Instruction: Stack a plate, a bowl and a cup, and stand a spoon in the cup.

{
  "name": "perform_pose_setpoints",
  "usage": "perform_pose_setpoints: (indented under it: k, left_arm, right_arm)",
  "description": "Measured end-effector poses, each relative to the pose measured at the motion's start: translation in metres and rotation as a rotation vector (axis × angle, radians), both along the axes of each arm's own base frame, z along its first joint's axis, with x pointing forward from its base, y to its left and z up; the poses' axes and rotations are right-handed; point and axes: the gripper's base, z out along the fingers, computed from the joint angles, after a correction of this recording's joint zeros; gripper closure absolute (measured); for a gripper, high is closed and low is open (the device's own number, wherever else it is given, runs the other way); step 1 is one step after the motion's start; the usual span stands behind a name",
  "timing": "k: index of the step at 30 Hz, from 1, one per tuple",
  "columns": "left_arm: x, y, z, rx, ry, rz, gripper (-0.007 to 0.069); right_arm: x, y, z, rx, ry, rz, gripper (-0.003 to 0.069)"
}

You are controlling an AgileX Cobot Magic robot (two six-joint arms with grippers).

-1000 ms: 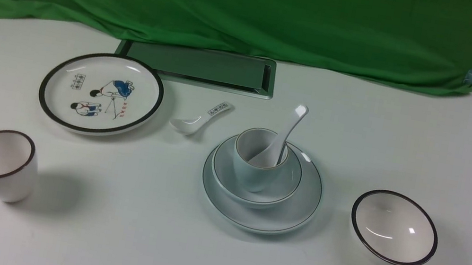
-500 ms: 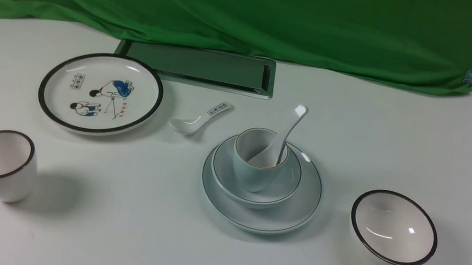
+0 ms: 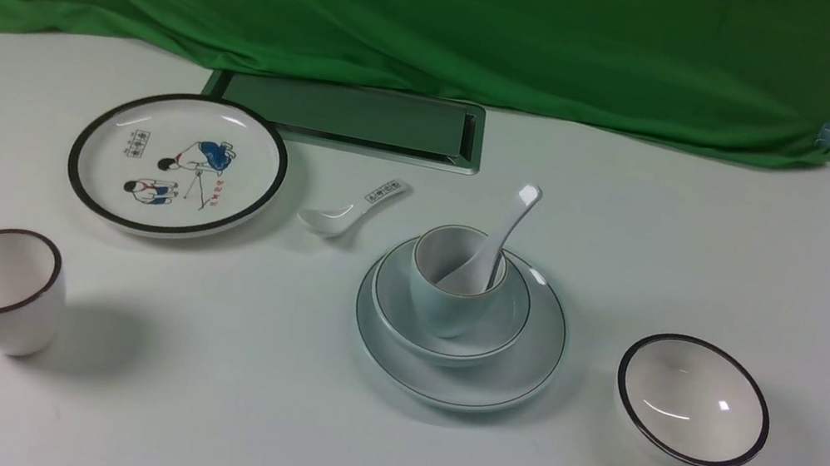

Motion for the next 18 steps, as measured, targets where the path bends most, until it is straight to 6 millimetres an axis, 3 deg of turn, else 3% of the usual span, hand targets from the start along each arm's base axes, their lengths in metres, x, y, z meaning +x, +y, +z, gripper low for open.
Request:
perform_pose_setpoints:
  k: [18]
  left_arm:
    - [0.0000,0.0000,0.0000,0.001,0.000,0.000,0.0655]
  right_arm:
    - [0.0000,0.0000,-0.0001,0.000,0.001,0.000,0.0420]
